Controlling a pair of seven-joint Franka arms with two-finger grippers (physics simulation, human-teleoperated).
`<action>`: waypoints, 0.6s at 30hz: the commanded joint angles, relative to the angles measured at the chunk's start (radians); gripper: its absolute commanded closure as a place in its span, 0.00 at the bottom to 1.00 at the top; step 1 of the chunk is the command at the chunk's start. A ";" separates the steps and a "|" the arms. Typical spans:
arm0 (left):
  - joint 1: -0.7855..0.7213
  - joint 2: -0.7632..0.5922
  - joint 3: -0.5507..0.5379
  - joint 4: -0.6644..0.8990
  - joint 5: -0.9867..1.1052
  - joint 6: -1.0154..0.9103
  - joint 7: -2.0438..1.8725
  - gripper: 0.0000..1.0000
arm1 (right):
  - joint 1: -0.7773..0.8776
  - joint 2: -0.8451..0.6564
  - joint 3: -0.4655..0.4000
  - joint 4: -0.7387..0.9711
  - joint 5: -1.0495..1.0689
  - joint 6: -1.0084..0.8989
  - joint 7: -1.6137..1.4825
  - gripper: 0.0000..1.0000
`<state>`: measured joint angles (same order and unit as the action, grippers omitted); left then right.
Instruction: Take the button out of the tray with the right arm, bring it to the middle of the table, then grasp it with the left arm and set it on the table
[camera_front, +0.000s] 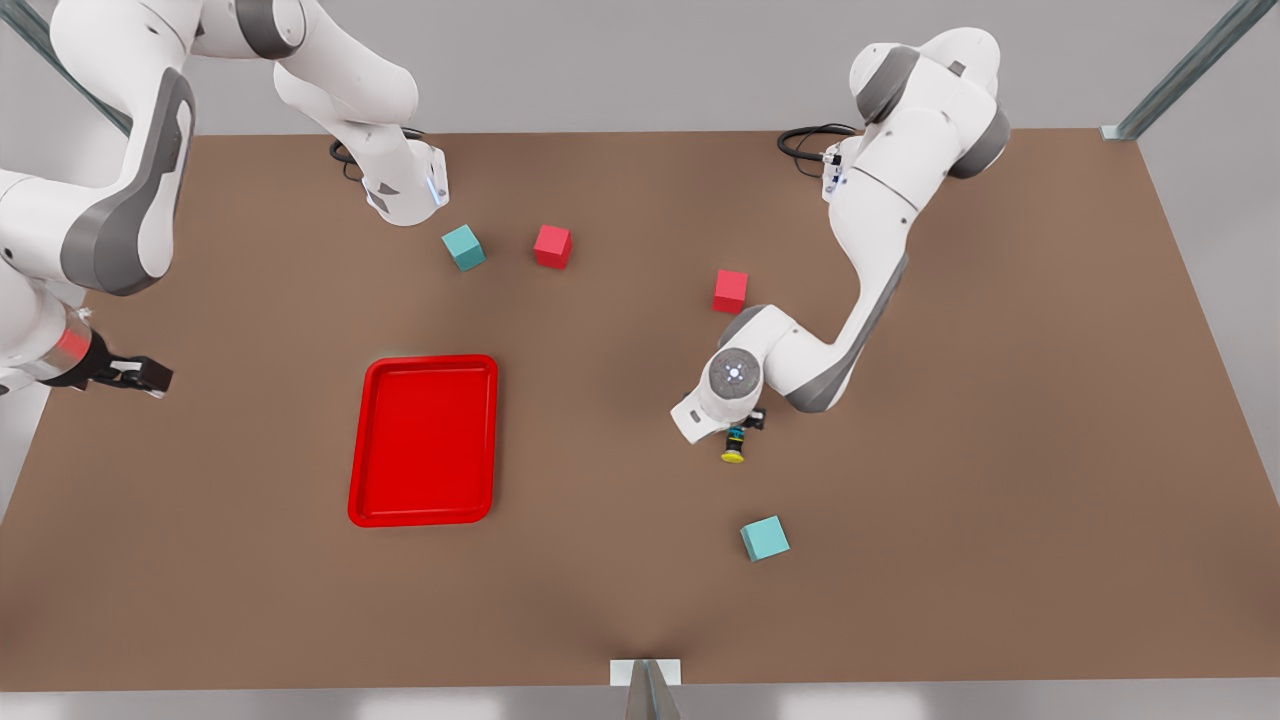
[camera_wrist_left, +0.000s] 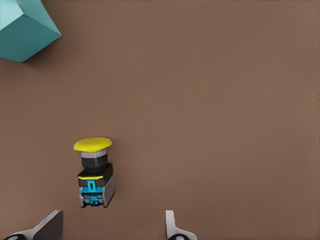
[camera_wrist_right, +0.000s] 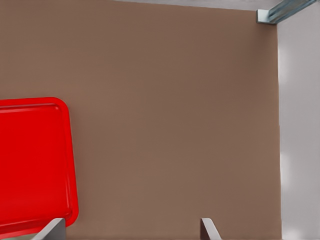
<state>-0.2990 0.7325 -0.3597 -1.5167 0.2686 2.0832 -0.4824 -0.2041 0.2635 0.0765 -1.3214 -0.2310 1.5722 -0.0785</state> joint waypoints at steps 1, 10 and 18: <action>0.006 0.010 0.001 -0.003 0.043 0.103 0.081 0.00 | -0.001 -0.001 0.000 0.004 0.001 0.008 -0.089 0.00; 0.044 0.027 0.001 -0.066 0.100 0.155 0.087 0.00 | 0.014 0.023 0.008 0.008 0.084 0.048 -0.076 0.00; 0.057 0.039 -0.005 -0.082 0.060 0.149 0.062 0.00 | 0.003 0.063 0.000 -0.039 0.139 0.167 -0.086 0.00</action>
<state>-0.2395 0.7697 -0.3649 -1.6053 0.3363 2.2235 -0.4281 -0.1940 0.3249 0.0785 -1.3595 -0.1048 1.6895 -0.1306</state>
